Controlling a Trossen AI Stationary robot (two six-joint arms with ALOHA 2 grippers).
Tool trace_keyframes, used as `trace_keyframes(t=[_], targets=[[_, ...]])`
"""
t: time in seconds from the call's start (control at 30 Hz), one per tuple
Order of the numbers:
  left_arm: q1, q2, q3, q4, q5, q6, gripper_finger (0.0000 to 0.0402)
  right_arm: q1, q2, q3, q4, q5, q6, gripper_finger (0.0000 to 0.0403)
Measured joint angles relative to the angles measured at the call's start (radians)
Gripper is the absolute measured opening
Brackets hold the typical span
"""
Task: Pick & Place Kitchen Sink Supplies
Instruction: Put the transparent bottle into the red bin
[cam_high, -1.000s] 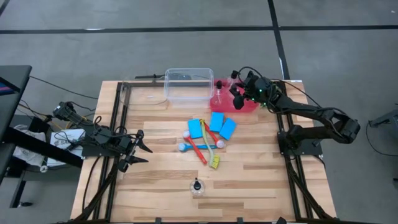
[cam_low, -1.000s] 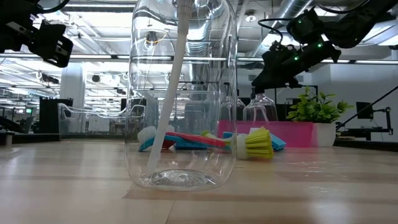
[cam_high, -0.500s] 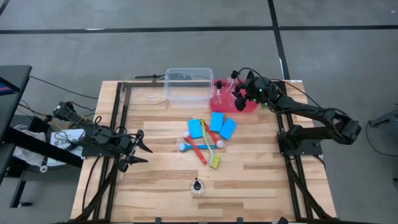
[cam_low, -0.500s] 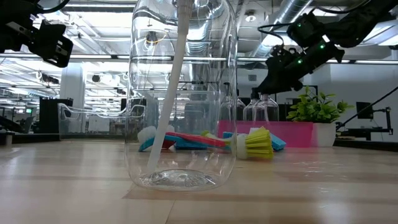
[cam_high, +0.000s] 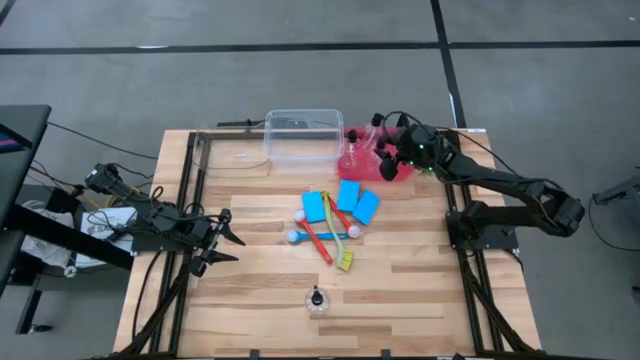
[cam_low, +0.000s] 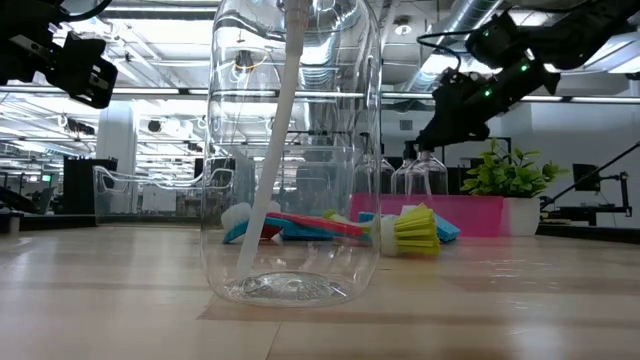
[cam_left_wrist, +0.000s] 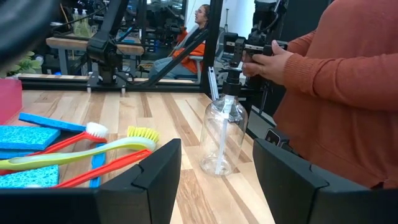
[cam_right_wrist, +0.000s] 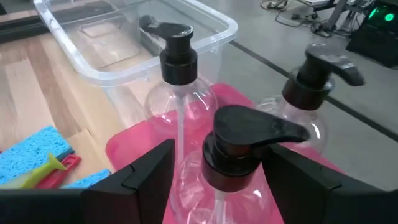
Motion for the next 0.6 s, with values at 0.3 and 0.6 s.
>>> trace_keyframes(t=[0.3,0.6], targets=[[0.000,0.000,0.000,0.000,0.000,0.000,0.0202,0.000,-0.123,0.000,-0.138,0.050,-0.009,0.0230],[0.000,0.000,0.000,0.000,0.000,0.000,0.0202,0.076,-0.241,0.000,-0.244,0.053,0.054,0.0230]])
